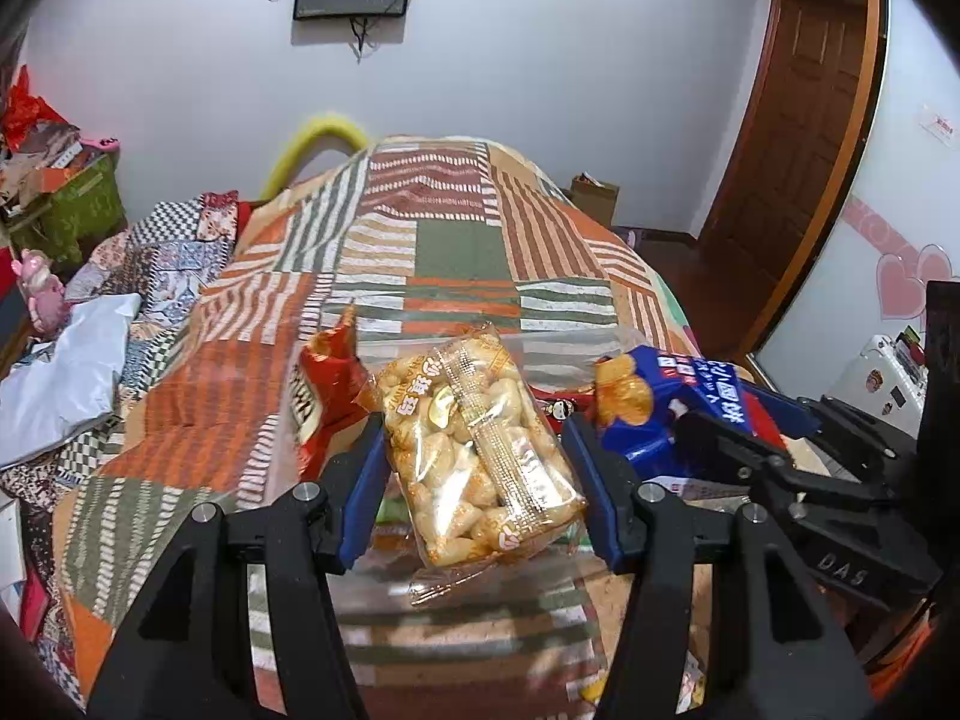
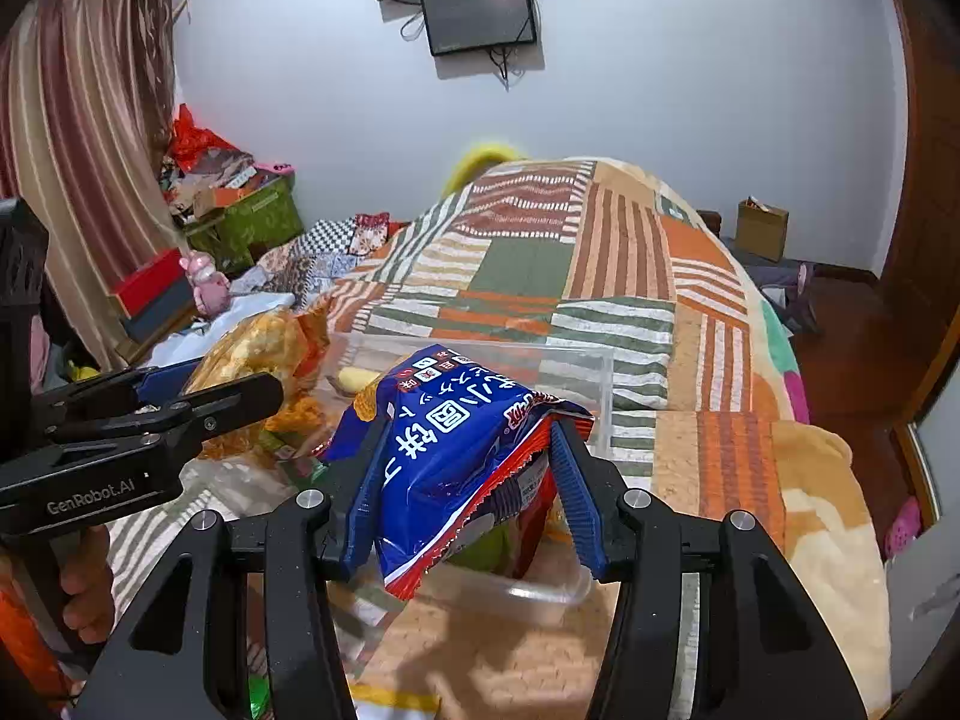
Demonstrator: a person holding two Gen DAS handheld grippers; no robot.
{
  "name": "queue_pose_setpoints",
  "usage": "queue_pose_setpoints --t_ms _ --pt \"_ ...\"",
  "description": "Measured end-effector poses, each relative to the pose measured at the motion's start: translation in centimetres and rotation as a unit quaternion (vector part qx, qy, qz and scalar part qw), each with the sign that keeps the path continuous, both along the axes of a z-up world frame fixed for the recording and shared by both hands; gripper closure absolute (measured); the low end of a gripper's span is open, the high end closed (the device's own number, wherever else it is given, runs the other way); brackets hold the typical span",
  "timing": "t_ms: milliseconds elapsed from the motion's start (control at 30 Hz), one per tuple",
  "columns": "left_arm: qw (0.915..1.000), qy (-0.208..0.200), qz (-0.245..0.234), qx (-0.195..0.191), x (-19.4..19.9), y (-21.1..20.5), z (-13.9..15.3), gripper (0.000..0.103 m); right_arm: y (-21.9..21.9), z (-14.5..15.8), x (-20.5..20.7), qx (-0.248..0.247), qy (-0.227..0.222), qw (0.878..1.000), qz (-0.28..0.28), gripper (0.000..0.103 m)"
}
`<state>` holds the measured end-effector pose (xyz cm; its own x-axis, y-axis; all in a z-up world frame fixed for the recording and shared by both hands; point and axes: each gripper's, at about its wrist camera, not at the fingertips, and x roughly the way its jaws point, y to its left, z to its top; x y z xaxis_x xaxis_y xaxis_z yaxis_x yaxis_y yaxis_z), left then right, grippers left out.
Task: Organize snacks
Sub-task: 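Carry both bags into the clear box and open both grippers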
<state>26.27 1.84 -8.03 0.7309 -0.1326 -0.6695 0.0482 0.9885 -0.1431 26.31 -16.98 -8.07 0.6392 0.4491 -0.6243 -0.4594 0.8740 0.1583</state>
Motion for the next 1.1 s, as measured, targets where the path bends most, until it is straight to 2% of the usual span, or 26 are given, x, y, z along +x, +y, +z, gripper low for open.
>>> queue_pose_setpoints --t_ms 167,467,833,1100 --pt "0.9998 0.015 -0.007 0.007 1.6 -0.5 -1.2 0.046 0.5 -0.9 0.6 -0.002 0.011 1.000 0.002 0.054" --pt "0.9991 0.039 -0.014 -0.005 3.3 -0.7 -3.0 0.048 0.5 -2.1 1.5 -0.016 0.022 1.000 0.001 0.054" --pt "0.9995 0.030 -0.009 -0.009 2.8 -0.7 -2.2 0.048 0.6 -1.2 0.8 -0.038 0.010 0.999 -0.004 0.042" --pt "0.9998 0.010 -0.017 -0.005 0.2 -1.3 0.1 0.046 0.3 0.5 -1.2 -0.037 -0.007 0.999 0.000 0.042"
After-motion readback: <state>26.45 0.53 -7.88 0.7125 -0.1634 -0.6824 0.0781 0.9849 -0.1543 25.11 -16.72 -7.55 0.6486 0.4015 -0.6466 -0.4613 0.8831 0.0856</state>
